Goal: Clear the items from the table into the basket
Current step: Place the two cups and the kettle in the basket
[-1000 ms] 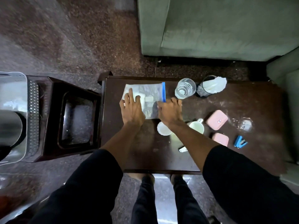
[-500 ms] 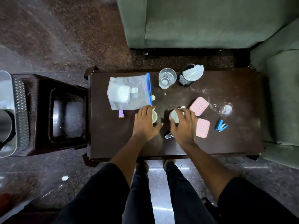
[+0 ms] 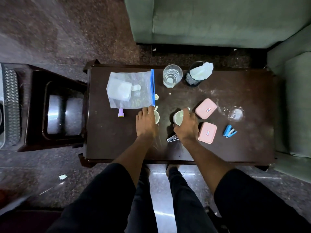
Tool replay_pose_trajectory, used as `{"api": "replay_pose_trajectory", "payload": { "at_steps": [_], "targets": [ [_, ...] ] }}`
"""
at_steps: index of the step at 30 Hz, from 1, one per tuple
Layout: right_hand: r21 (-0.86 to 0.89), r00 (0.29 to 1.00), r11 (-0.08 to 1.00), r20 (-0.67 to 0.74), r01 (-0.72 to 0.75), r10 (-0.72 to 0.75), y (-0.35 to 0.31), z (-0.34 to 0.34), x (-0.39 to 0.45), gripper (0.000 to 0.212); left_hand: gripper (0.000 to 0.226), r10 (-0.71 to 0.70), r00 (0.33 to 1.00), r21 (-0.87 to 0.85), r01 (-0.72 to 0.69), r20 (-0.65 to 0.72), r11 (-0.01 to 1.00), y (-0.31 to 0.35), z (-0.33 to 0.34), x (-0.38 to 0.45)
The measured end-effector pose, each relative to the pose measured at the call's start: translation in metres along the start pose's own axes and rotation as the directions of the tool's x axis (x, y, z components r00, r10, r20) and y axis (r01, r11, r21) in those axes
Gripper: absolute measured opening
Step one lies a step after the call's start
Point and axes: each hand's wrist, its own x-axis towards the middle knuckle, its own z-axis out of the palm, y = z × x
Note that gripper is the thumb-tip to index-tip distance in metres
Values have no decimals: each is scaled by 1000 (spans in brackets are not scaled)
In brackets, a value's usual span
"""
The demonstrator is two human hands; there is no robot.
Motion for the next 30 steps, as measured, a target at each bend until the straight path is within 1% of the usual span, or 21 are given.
{"api": "replay_pose_trajectory", "payload": {
  "at_steps": [5,10,12,14,17,19,22,25,28,30],
  "targets": [
    [-72,995,992,-19,100,-102,1,-5,-1,65,75,11,999,-35,-12,-46,999,0,-10,-9],
    [-115,976,970,30,216,-214,-12,-30,-26,65,70,14,995,-70,-20,-94,997,3,-44,-31],
    [-131,976,967,42,218,-214,-24,-44,-32,63,71,22,996,-81,-30,-90,996,6,-63,-34],
    [-135,978,969,49,209,-204,-39,-60,-37,62,72,24,996,-93,-32,-85,995,9,-87,-36],
    [-132,967,958,54,254,-249,-62,-82,-47,62,71,32,996,-103,-41,-88,994,13,-125,-42],
    [-150,956,945,77,291,-282,-77,-96,-52,60,70,34,992,-116,-48,-122,992,10,-151,-48],
    [-158,946,934,110,320,-306,-109,-110,-61,56,71,7,990,-105,-22,-138,994,-3,-189,-58],
    [-151,932,920,106,360,-347,-151,-117,-73,52,72,-20,990,-88,7,-141,996,-27,-224,-68],
    [-175,911,896,137,408,-388,-194,-121,-87,55,70,-59,988,-116,42,-145,992,-57,-258,-77],
    [-181,897,880,151,439,-416,-225,-120,-101,55,71,-51,988,-107,35,-143,994,-84,-283,-83]
  ]
}}
